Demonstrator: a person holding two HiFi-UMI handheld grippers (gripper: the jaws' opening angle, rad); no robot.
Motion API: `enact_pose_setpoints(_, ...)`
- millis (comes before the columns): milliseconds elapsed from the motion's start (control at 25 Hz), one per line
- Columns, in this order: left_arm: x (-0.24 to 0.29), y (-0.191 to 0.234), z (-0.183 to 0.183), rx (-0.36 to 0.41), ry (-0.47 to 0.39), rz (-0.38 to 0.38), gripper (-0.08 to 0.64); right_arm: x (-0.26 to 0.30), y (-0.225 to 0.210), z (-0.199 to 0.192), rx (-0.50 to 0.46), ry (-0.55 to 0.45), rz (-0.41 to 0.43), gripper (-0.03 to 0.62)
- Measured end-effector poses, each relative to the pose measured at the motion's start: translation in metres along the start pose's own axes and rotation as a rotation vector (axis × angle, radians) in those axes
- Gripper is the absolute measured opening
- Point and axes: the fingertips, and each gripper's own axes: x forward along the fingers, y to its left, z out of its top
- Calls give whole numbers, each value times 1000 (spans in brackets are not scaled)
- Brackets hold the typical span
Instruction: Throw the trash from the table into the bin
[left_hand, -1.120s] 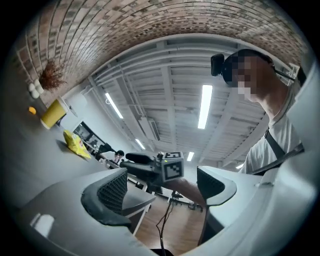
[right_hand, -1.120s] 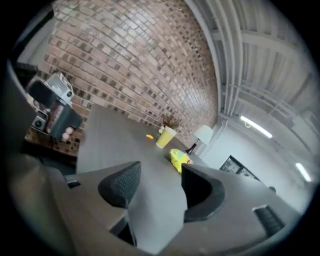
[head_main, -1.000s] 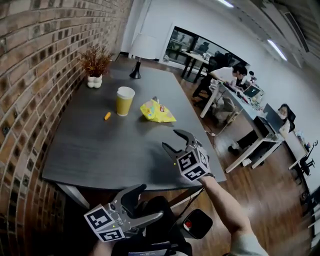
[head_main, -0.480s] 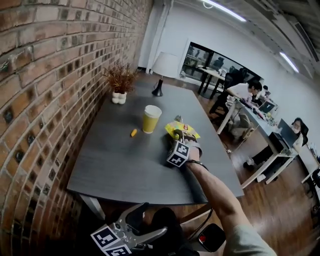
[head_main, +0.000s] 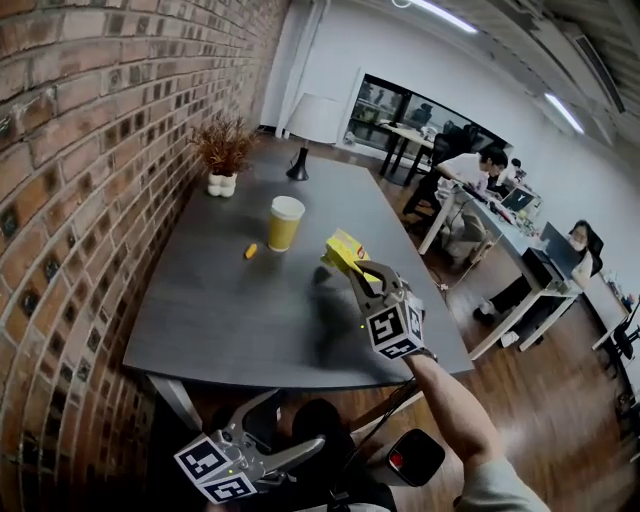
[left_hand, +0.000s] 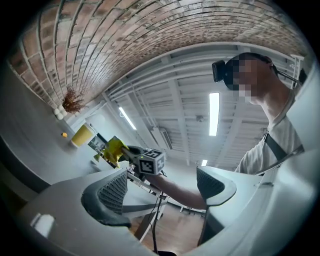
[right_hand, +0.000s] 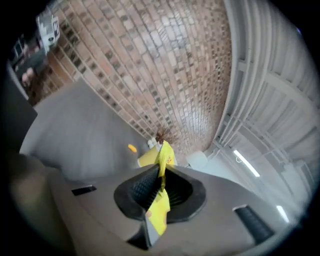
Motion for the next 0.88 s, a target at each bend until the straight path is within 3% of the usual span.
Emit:
enact_pose_setpoints(120, 9, -6, -6, -11, 11, -29, 416, -70, -13, 31, 46, -161, -34, 12)
enact_pose_setpoints(280, 26, -13, -17, -23, 38, -74, 416, -143, -38, 39, 126, -218, -123, 12)
enact_pose_setpoints(440, 55, -24, -37, -31, 82, -137, 416, -207, -54, 23, 187, -166, -208, 12)
enact_pose_setpoints(640, 93, -49, -66, -74, 163, -241, 416, -287, -53, -2, 40, -55, -279, 12)
enact_pose_setpoints(800, 129, -72, -95, -107, 224, -334, 416, -342, -50, -47, 46, 25, -346, 12)
enact_pose_setpoints(880, 147, -85, -110, -119, 256, -386, 416, -368, -49, -82, 103, 92, -383, 12)
